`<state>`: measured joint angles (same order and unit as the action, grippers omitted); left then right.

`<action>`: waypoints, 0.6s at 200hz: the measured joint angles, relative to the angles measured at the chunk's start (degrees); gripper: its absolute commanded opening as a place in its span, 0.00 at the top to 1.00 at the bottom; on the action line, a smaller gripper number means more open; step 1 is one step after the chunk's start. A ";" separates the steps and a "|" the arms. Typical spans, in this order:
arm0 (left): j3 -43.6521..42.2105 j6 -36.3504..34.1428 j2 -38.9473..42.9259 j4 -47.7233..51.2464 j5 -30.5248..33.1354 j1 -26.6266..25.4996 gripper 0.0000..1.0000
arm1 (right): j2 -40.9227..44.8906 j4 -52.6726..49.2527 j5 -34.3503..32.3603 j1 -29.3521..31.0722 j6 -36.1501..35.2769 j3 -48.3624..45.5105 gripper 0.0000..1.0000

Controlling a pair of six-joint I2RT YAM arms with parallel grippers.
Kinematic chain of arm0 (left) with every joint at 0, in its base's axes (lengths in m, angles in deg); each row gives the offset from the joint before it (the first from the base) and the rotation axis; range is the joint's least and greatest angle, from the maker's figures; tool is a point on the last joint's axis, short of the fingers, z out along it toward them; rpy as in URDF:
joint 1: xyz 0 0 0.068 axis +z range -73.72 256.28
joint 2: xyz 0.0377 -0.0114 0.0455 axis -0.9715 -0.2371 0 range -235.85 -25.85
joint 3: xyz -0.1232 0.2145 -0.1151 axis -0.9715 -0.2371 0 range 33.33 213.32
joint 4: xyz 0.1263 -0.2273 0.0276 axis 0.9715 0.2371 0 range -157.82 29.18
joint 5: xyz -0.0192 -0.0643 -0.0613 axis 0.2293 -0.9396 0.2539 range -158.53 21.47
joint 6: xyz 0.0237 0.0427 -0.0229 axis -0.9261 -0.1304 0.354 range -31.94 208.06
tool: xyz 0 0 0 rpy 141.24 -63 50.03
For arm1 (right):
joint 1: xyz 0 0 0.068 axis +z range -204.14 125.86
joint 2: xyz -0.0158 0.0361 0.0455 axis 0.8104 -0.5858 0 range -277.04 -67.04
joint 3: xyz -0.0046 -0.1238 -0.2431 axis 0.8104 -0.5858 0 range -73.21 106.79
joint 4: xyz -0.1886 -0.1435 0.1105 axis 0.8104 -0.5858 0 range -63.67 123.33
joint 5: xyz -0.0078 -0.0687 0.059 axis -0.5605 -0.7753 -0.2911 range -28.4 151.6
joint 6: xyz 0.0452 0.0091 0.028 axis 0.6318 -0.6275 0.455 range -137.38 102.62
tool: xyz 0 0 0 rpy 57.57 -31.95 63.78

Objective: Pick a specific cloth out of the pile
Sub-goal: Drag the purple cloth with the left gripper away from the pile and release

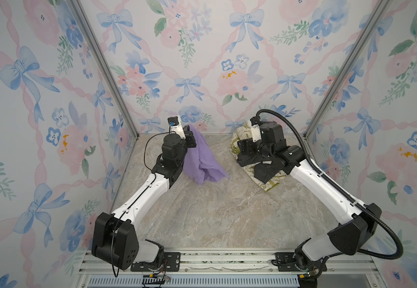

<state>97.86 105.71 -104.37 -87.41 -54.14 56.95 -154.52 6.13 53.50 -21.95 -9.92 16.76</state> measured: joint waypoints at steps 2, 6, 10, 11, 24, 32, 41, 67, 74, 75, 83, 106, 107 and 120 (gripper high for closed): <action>0.17 -0.11 0.04 0.02 0.17 0.26 1.00 | 0.00 0.00 0.07 0.00 0.09 0.00 0.12; 0.46 -0.13 0.13 0.02 0.50 0.66 1.00 | 0.00 0.02 0.31 0.00 0.00 0.00 0.12; 0.81 -0.35 0.20 0.02 0.96 1.14 1.00 | 0.00 0.02 0.46 0.00 0.02 0.00 0.11; 0.92 -0.37 0.24 0.00 1.11 1.27 1.00 | 0.00 0.02 0.48 0.00 0.02 0.00 0.10; 1.81 -0.96 0.35 0.02 2.38 2.51 1.00 | -0.02 0.22 1.09 0.00 0.13 0.00 0.09; 2.36 -1.22 0.37 0.02 3.17 3.15 1.00 | -0.04 0.37 1.49 0.00 0.22 0.02 0.09; 2.89 -1.62 0.35 0.07 3.91 3.74 1.00 | -0.07 0.44 1.81 0.00 0.26 0.07 0.09; 4.59 -2.91 0.24 0.11 6.29 4.81 1.00 | -0.79 0.42 2.43 0.00 0.44 0.92 0.08; 5.01 -3.19 0.13 0.04 6.93 5.03 1.00 | -1.05 0.44 2.56 0.00 0.44 1.20 0.08; 5.05 -3.23 0.11 0.04 6.99 5.05 1.00 | -1.05 0.44 2.58 0.00 0.46 1.22 0.08; 5.44 -3.61 -0.04 0.00 7.76 5.33 1.00 | -1.22 0.44 2.60 0.00 0.44 1.36 0.08; 5.66 -4.17 -0.66 -0.04 9.73 6.34 1.00 | -1.70 0.39 2.97 0.00 0.44 1.81 0.07; 5.66 -4.17 -0.72 -0.04 9.86 6.40 1.00 | -1.75 0.42 2.99 0.00 0.44 1.84 0.07; 5.55 -4.15 -1.46 -0.04 10.75 6.99 1.00 | -1.92 0.42 3.13 0.00 0.44 1.95 0.07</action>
<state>103.41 101.56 -105.84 -87.46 -43.38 63.95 -156.45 6.54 56.63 -21.95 -9.48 18.71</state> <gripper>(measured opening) 0.048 0.929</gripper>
